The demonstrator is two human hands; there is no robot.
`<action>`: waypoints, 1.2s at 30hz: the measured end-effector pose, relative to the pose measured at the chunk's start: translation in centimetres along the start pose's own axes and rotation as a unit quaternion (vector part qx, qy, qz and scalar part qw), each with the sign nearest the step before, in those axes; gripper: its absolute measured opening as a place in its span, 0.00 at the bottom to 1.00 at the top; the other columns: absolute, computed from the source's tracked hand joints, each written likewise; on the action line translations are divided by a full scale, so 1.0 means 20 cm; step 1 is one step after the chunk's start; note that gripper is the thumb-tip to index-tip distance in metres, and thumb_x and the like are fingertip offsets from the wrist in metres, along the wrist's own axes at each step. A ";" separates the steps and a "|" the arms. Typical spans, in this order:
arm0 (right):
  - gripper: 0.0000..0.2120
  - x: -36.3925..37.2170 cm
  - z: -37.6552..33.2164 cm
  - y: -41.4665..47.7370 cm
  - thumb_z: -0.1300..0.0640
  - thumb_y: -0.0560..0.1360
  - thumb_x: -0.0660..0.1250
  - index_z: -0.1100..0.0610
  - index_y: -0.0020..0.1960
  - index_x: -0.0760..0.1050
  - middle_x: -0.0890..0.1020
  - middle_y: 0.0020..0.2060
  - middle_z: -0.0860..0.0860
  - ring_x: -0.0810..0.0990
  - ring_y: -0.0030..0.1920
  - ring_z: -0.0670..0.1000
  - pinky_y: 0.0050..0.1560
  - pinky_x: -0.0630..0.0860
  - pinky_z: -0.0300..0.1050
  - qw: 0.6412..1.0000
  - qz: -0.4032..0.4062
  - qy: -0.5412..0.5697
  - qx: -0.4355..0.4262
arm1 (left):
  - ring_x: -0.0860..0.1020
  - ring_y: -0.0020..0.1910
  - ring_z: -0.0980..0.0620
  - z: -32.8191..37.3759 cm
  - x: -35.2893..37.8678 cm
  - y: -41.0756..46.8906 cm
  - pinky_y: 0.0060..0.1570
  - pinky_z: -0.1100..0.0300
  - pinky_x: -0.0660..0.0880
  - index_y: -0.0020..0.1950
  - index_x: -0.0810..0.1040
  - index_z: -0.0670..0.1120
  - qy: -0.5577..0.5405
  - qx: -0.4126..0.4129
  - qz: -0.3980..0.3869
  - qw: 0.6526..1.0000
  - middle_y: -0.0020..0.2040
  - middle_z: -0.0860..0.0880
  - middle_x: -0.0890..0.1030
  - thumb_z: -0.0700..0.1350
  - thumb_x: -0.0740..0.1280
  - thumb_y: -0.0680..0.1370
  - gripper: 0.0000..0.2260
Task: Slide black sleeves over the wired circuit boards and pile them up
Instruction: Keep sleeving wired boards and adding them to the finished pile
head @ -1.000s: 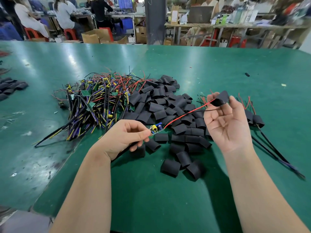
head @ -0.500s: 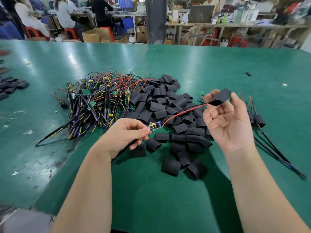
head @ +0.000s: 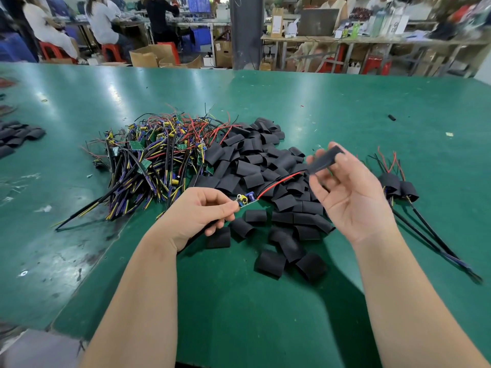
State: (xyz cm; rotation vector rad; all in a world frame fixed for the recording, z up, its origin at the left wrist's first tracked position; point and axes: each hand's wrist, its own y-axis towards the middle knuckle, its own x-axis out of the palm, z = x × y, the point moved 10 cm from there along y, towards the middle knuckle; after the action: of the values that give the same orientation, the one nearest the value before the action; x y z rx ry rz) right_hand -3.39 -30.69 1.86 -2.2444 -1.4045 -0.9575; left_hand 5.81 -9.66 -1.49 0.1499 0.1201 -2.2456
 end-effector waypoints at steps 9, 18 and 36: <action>0.13 0.16 0.26 -0.06 0.73 0.75 0.59 0.60 0.54 0.75 0.83 0.45 0.57 0.84 0.48 0.55 0.50 0.81 0.48 0.995 -0.064 -0.045 0.068 | 0.69 0.28 0.49 0.08 0.10 0.00 0.22 0.64 0.67 0.34 0.82 0.47 -0.028 0.060 -0.042 0.997 0.31 0.47 0.79 0.46 0.72 0.69 0.04; 0.19 0.20 0.19 -0.06 0.64 0.66 0.71 0.57 0.56 0.76 0.85 0.49 0.55 0.83 0.47 0.50 0.45 0.80 0.43 0.986 -0.137 -0.091 0.039 | 0.70 0.26 0.55 0.13 0.10 -0.02 0.21 0.66 0.66 0.36 0.79 0.41 -0.092 0.087 -0.042 0.991 0.29 0.49 0.78 0.42 0.68 0.70 0.05; 0.09 0.13 0.17 -0.06 0.62 0.67 0.75 0.59 0.45 0.79 0.86 0.37 0.54 0.86 0.38 0.53 0.38 0.80 0.40 0.962 -0.064 -0.266 0.001 | 0.70 0.24 0.57 0.13 0.12 -0.03 0.21 0.67 0.66 0.37 0.76 0.39 -0.069 0.087 -0.062 0.992 0.28 0.49 0.78 0.41 0.69 0.70 0.06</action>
State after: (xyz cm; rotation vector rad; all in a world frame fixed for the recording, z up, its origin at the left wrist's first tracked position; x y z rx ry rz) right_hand -2.50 -26.37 1.17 -2.5515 -1.7769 -0.3870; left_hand 3.60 -11.52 0.82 0.0813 -0.1461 -2.3814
